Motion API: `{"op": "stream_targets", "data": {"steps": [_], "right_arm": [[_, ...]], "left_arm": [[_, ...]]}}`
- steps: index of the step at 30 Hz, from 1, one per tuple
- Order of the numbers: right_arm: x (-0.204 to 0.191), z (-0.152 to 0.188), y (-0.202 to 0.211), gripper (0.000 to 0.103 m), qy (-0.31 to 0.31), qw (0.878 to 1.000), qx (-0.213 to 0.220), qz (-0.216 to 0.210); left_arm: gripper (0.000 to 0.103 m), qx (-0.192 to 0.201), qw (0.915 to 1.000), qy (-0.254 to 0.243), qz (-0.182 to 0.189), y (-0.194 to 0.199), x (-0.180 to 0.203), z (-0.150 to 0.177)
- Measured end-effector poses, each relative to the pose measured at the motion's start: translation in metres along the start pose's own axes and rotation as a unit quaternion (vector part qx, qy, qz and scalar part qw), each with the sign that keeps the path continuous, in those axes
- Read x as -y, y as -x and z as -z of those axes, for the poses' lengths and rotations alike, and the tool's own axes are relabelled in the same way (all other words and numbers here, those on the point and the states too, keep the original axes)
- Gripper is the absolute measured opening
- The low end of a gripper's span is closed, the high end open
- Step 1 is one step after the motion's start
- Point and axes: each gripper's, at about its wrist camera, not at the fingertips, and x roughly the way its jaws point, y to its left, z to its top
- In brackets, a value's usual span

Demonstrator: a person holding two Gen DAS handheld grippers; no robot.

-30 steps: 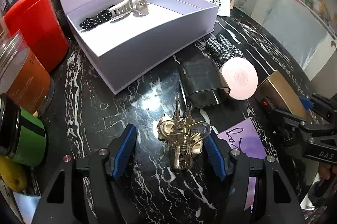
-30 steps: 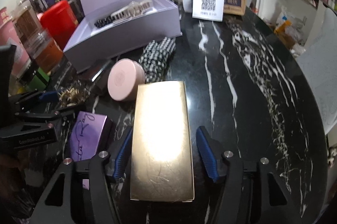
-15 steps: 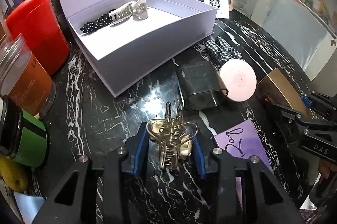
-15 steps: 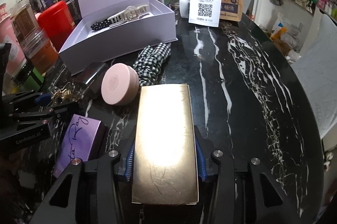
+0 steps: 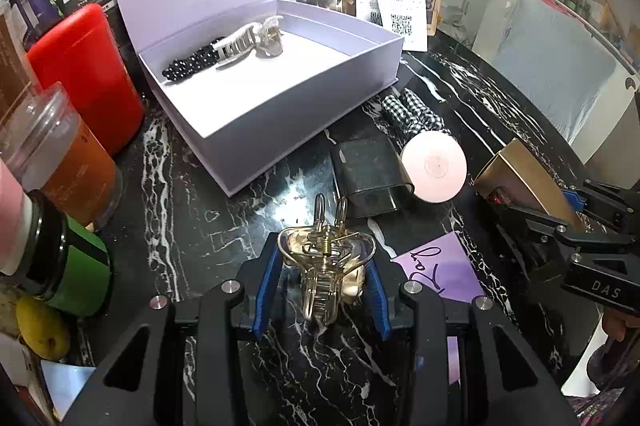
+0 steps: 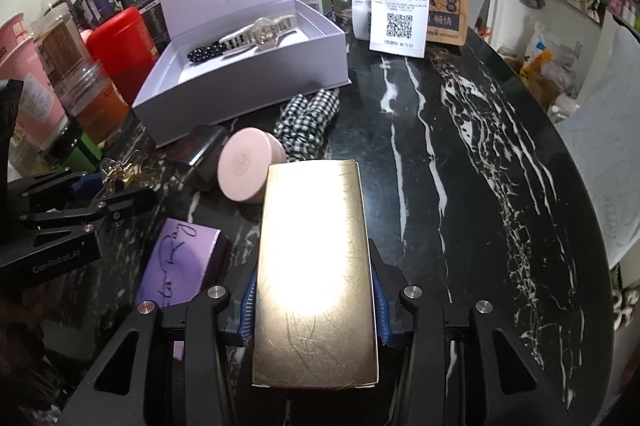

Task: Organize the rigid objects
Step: 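Carry the gold case and gold clip toward the lilac box with both tools, then raise both tools with the gold case and clip over the lilac box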

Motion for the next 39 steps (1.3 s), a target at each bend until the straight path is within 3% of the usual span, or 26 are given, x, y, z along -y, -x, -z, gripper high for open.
{"op": "stream_targets", "data": {"steps": [21, 39], "right_arm": [[-0.027, -0.017, 0.037, 0.044, 0.045, 0.998, 0.038, -0.022], [-0.040, -0.053, 0.056, 0.044, 0.087, 0.993, 0.077, -0.036]], "left_arm": [[0.039, 0.054, 0.9984, 0.011, -0.014, 0.049, -0.002, -0.015], [0.039, 0.090, 0.9958, 0.004, -0.012, 0.069, -0.007, -0.054]]}}
